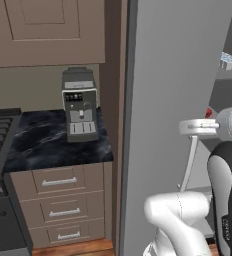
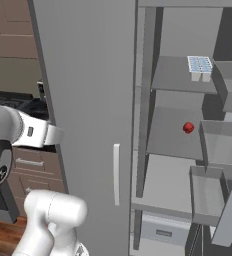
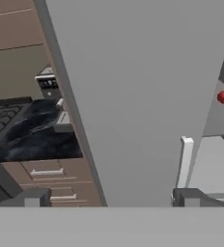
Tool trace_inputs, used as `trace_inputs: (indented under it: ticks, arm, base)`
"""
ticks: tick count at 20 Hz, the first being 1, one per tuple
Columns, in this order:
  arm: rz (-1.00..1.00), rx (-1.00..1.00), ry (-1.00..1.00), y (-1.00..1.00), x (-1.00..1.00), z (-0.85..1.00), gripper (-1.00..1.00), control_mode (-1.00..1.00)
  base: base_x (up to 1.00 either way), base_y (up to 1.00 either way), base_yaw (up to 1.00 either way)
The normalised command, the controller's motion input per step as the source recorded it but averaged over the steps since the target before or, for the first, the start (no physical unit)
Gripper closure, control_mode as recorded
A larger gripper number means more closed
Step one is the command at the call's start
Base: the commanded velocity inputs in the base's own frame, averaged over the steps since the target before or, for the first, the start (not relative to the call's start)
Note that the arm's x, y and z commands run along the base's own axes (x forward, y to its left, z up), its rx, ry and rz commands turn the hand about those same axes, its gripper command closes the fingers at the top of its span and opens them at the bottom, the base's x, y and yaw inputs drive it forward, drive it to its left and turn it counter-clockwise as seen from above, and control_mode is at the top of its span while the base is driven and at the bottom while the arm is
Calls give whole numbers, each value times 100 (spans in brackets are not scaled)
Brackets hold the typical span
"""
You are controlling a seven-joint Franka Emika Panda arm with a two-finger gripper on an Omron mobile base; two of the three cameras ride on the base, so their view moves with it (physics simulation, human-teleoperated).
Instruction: Open the freezer door, pick up the ice cube tray from the freezer, and place it on the dining counter.
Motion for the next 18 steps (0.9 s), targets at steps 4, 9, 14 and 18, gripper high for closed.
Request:
trace_inputs:
  ticks: [4, 9, 14, 18]
  arm:
    - [0, -13, 0, 0, -6, -2, -100, -100]
    - [0, -7, 0, -4, 0, -1, -100, -100]
    - [0, 0, 0, -30, 0, 0, -100, -100]
    - [0, 0, 0, -20, 0, 0, -100, -100]
  base:
    - [0, 0, 0]
    - [0, 0, 0]
    - [0, 0, 0]
    - [0, 0, 0]
